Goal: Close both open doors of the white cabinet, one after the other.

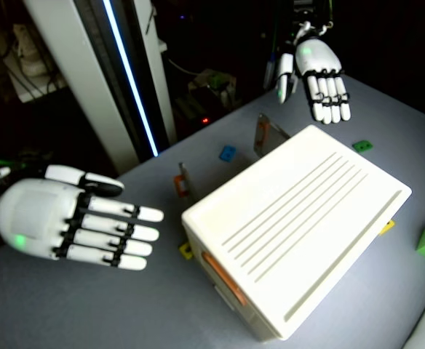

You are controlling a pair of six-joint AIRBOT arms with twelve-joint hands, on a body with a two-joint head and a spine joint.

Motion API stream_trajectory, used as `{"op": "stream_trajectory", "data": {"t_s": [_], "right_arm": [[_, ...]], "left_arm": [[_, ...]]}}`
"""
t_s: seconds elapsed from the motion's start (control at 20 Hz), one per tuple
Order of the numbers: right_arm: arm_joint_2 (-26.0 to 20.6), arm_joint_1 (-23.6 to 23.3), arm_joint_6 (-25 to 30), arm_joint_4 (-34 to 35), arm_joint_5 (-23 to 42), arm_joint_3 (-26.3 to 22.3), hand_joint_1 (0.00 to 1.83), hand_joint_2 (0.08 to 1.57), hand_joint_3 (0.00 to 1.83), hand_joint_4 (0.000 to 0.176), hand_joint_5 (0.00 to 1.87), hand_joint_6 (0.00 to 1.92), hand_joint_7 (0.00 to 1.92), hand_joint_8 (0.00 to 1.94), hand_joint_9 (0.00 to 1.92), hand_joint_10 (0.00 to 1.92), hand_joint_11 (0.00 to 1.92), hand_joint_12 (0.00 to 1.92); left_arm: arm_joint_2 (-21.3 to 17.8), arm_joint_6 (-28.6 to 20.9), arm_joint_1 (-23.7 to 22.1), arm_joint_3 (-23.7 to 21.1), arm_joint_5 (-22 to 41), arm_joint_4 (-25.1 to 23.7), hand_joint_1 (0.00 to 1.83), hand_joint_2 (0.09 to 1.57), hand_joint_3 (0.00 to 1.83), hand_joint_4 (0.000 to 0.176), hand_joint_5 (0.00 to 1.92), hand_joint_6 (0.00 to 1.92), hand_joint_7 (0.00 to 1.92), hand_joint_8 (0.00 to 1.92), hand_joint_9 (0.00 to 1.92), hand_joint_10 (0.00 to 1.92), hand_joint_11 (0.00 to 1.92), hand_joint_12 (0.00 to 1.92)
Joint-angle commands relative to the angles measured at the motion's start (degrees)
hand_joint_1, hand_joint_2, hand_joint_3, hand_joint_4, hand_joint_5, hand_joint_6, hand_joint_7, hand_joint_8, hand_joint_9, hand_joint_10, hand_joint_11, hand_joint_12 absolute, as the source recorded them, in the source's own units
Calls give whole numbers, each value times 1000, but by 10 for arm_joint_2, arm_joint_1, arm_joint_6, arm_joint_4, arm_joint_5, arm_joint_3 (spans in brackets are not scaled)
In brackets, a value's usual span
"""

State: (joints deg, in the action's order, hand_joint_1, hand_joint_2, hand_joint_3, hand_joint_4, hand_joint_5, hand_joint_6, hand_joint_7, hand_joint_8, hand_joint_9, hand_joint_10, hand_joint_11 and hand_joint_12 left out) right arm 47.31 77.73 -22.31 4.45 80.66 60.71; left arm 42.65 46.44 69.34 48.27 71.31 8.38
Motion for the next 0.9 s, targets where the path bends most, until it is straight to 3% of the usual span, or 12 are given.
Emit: {"op": "stream_trajectory", "data": {"t_s": [0.0, 0.2, 0.25, 0.3, 0.5, 0.8, 0.85], "right_arm": [[-1, -2, 4, 14, 67, 2, 0, 1423, 5, 0, 104, 0, 103, 0, 101, 1, 150, 21], [-1, -2, 4, 14, 66, 2, 0, 1427, 3, 0, 95, 0, 98, 0, 99, 1, 150, 16], [-1, -2, 4, 14, 66, 2, 0, 1424, 1, 0, 96, 1, 101, 2, 104, 3, 150, 14], [-1, -2, 4, 14, 66, 2, 0, 1418, 0, 0, 94, 0, 96, 0, 99, 1, 146, 12], [-1, -2, 5, 14, 66, 2, 0, 1405, 0, 0, 96, 0, 91, 1, 85, 1, 150, 10], [-1, -2, 5, 14, 64, 2, 0, 1401, 0, 0, 84, 0, 74, 0, 76, 0, 101, 1], [-1, -2, 5, 14, 64, 2, 0, 1394, 0, 10, 82, 0, 67, 0, 74, 0, 106, 3]], "left_arm": [[1, -4, -5, 4, 64, 6, 0, 1420, 23, 0, 50, 2, 90, 2, 113, 1, 0, 528], [2, -9, -7, -1, 55, -13, 0, 1425, 10, 0, 74, 5, 136, 5, 175, 11, 0, 650], [4, -11, -9, -1, 51, -18, 0, 1420, 4, 0, 49, 5, 123, 4, 190, 7, 0, 794], [6, -12, -10, -1, 46, -23, 0, 1441, 10, 0, 49, 4, 106, 4, 146, 12, 0, 654], [9, -18, -17, -4, 38, -47, 0, 1453, 7, 0, 46, 2, 57, 4, 88, 3, 0, 448], [16, -26, -29, -4, 24, -76, 0, 1457, 2, 0, 70, 6, 24, 4, 49, 3, 0, 437], [17, -29, -31, -4, 22, -80, 0, 1463, 3, 0, 77, 5, 38, 5, 65, 6, 0, 455]]}}
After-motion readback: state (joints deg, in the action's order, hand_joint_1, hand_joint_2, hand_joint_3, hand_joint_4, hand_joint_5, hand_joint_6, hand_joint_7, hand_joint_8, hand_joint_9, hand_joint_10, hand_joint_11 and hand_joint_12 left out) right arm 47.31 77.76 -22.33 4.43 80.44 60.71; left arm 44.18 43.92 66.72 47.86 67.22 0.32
